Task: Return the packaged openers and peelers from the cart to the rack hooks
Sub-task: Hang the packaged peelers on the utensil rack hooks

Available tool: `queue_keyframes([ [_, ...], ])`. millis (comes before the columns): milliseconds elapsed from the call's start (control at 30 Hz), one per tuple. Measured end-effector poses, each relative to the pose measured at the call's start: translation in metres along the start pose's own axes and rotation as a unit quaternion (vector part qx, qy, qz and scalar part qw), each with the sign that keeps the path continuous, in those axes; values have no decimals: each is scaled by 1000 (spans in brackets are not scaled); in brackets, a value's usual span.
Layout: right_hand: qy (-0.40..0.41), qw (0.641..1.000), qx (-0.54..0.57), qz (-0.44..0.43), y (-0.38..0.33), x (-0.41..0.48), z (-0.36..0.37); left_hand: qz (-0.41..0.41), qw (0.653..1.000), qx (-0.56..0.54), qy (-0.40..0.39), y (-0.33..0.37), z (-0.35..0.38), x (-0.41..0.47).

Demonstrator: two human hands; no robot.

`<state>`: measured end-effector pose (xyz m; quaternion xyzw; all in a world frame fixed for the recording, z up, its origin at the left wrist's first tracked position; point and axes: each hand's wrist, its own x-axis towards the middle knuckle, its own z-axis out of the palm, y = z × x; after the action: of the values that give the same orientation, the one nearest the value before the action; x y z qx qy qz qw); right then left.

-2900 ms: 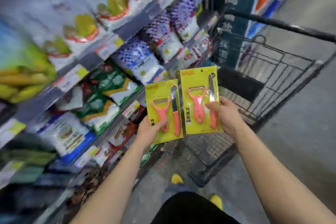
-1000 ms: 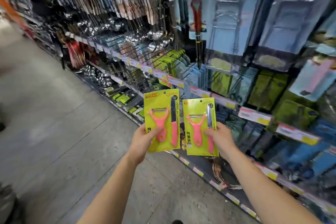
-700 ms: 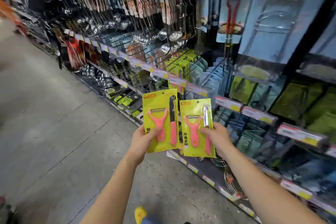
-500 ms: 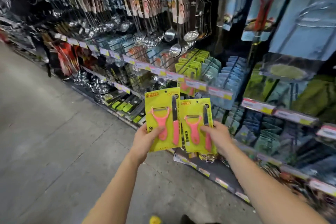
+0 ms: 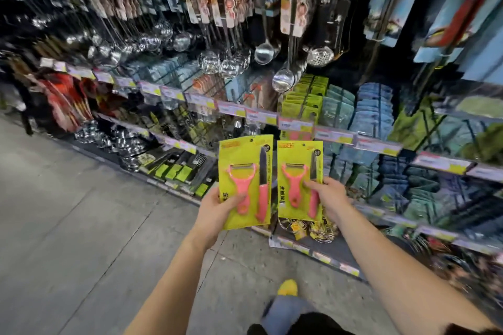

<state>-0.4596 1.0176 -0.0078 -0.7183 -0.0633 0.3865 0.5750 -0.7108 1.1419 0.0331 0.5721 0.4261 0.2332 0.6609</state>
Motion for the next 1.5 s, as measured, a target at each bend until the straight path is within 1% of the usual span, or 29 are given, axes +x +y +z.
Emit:
queue_keyframes([
  [100,0,1000,7,7,-2,15,17,18,999,38,-25,8,-6,19],
  [167,8,999,30,10,0,31,27,14,998,34,-41,14,-9,37],
  [367,30,999,34,-1,-1,66,46,13,997,28,-73,37,-16,98],
  [467,48,998,38,5,3,77,51,-8,996,26,-84,43,-21,129],
  [667,71,995,74,-13,3,91,54,-14,992,30,-122,50,-25,172],
  [833,79,993,88,-17,1,91,59,-13,987,17,-159,58,-34,192],
  [1100,111,983,147,-10,-5,96,81,-5,973,56,-223,65,-44,205],
  [1267,137,979,147,-27,-2,94,87,-11,972,51,-229,69,-51,214],
  [1500,157,975,159,-21,-8,87,86,11,961,107,-254,82,-51,220],
])
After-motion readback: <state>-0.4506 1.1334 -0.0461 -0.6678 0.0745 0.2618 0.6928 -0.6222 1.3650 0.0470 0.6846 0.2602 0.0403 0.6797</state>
